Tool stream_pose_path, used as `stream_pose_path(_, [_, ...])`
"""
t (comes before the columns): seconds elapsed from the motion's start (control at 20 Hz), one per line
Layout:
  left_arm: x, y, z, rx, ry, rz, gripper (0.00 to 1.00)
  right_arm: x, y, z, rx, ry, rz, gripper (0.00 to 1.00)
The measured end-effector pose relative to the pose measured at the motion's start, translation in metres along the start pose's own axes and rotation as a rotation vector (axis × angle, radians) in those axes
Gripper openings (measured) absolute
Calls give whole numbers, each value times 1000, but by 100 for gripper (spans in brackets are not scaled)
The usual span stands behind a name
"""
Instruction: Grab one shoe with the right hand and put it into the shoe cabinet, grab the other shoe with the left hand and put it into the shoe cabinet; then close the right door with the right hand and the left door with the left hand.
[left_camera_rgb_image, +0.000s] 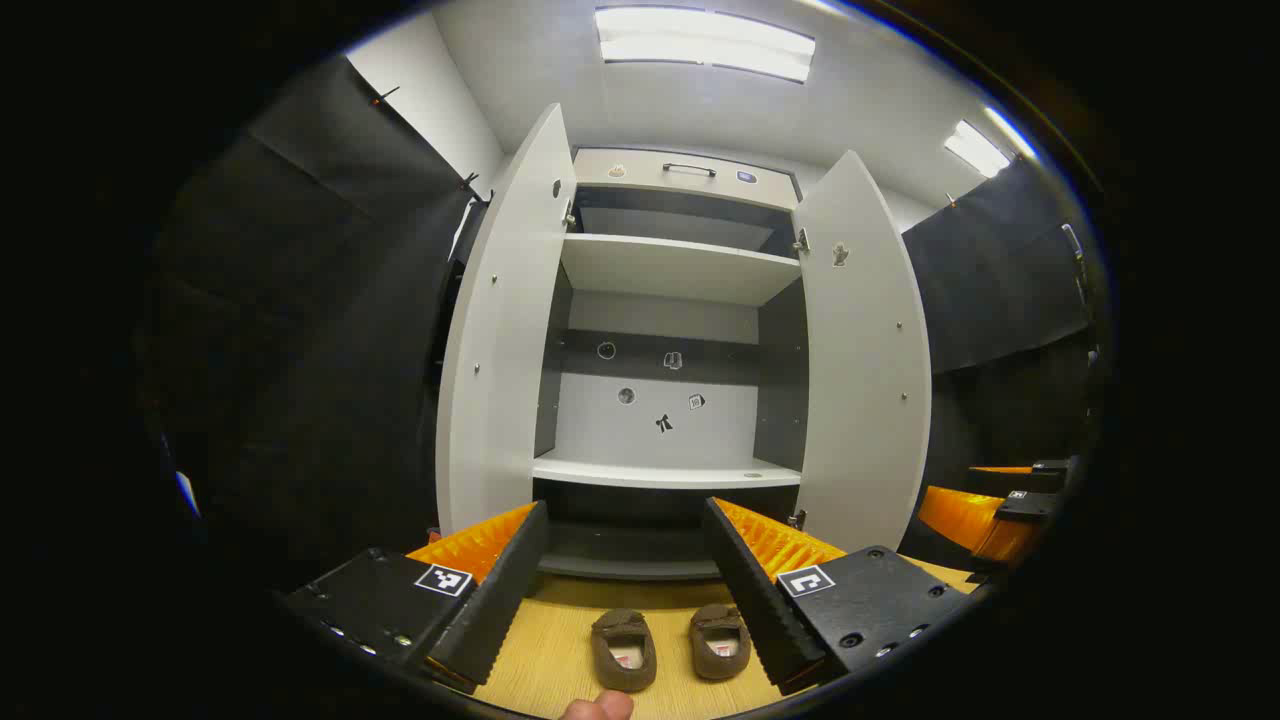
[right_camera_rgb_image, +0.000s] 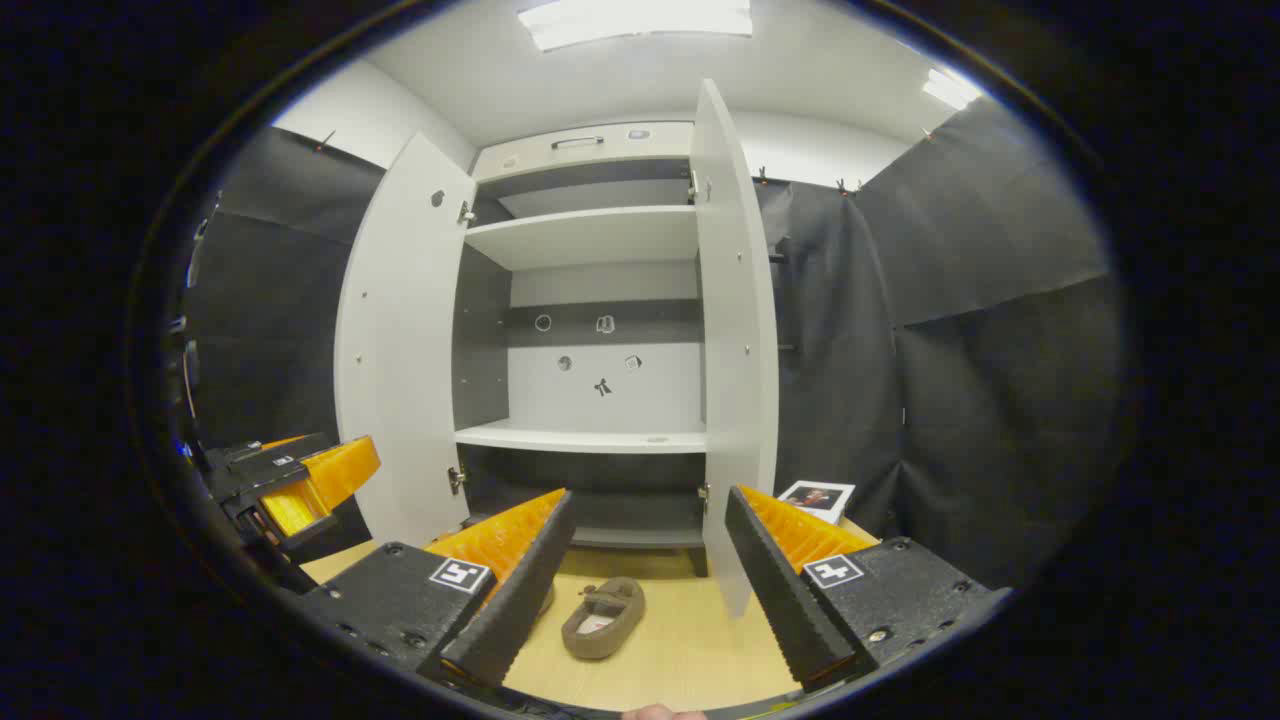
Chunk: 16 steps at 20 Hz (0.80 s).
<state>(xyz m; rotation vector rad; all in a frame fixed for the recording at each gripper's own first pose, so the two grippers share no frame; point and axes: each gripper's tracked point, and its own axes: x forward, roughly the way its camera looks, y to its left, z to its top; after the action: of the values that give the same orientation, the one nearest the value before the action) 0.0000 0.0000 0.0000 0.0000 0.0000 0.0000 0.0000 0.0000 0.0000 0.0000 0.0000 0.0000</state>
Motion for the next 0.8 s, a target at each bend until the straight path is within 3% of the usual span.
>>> stream_pose_path(0.1, [0,0,-1,-9,7,-1,95,0,2,1,-7,-3,5,99])
stream_pose_path(0.2, [0,1,0,-6,7,2,95,0,4,1,-6,-1,11,95])
stream_pose_path(0.3, [-1,0,0,-2,8,4,95,0,5,-1,-3,6,13,99])
stream_pose_path(0.4, [0,-1,0,-5,7,4,95,-1,4,-1,1,11,15,95])
stream_pose_path(0.45, [0,-1,0,-6,9,4,95,-1,4,-2,2,13,15,99])
stream_pose_path(0.75, [-1,-5,-1,-4,17,-1,95,-2,-1,-5,8,23,4,99])
stream_pose_path(0.8, [-1,-5,-1,-4,17,-1,95,-3,-1,-5,12,24,5,95])
